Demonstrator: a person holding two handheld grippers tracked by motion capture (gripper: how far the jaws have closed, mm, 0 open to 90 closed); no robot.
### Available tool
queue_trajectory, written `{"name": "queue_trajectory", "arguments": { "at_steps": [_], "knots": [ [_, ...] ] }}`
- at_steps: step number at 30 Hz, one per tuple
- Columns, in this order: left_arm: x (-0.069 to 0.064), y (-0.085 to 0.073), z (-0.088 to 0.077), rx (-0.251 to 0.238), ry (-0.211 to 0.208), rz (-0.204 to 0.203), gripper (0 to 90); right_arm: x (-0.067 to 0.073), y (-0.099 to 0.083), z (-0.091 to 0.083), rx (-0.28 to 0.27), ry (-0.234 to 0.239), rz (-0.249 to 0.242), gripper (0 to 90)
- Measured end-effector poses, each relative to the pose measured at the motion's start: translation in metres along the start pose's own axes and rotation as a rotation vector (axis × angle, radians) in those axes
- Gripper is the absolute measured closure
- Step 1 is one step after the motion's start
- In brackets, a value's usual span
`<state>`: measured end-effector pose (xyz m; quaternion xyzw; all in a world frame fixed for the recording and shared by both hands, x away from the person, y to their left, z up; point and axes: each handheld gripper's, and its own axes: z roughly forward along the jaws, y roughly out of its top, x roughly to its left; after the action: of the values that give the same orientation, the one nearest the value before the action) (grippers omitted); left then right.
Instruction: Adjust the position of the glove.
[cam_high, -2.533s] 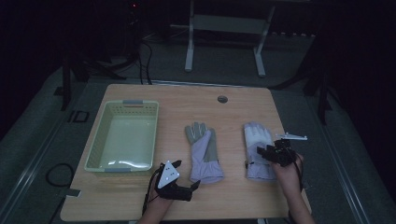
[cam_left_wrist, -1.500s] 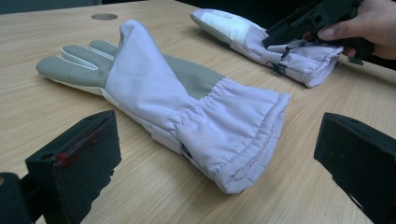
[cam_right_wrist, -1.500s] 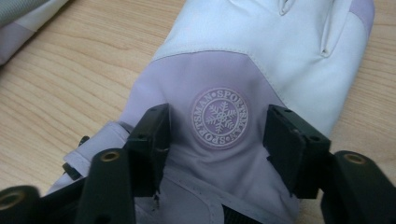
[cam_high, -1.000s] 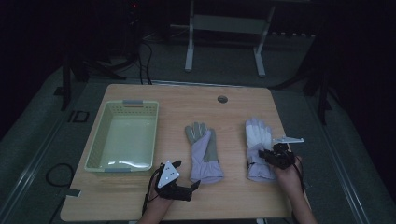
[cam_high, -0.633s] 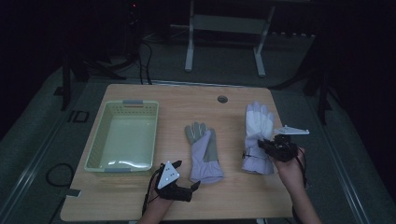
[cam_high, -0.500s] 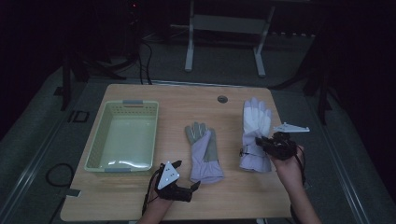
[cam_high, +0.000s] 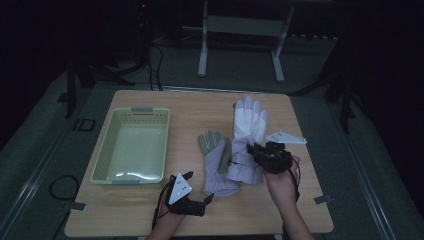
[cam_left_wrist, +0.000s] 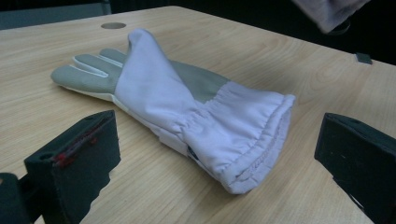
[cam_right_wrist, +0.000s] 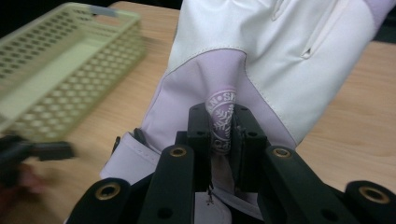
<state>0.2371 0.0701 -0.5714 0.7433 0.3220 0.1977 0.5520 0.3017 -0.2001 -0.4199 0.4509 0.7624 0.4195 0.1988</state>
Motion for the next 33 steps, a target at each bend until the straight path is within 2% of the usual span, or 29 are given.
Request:
{"name": "queue_trajectory", "arguments": {
  "at_steps": [4,6,10,14,17,23,29,33],
  "knots": [
    [-0.001,0.000,-0.002,-0.016,-0.022,0.005,0.1,0.015,-0.002,0.013,0.037,0.013,-0.007,79.8],
    [-0.001,0.000,-0.002,-0.018,-0.007,0.012,0.1,0.023,-0.003,0.019,0.055,0.011,-0.023,79.8],
    [0.000,0.001,-0.004,-0.035,-0.008,0.007,0.0,0.033,-0.007,0.030,0.062,0.018,-0.018,79.8],
    [-0.001,0.001,-0.005,-0.042,-0.009,0.002,0.0,0.042,-0.018,0.051,0.123,0.034,-0.024,79.8],
    [0.000,0.001,-0.005,-0.042,-0.021,0.002,0.0,0.043,-0.028,0.067,0.172,0.033,-0.031,79.7],
    [0.000,0.000,-0.003,-0.028,-0.024,-0.008,0.1,0.038,-0.036,0.093,0.240,0.037,0.001,78.9],
    [0.001,0.000,-0.001,-0.008,-0.030,-0.014,0.1,0.036,-0.034,0.105,0.276,0.053,-0.013,75.4],
    [0.002,0.000,0.000,-0.001,-0.037,-0.018,0.1,0.036,-0.031,0.112,0.288,0.036,-0.034,75.2]
  ]
}}
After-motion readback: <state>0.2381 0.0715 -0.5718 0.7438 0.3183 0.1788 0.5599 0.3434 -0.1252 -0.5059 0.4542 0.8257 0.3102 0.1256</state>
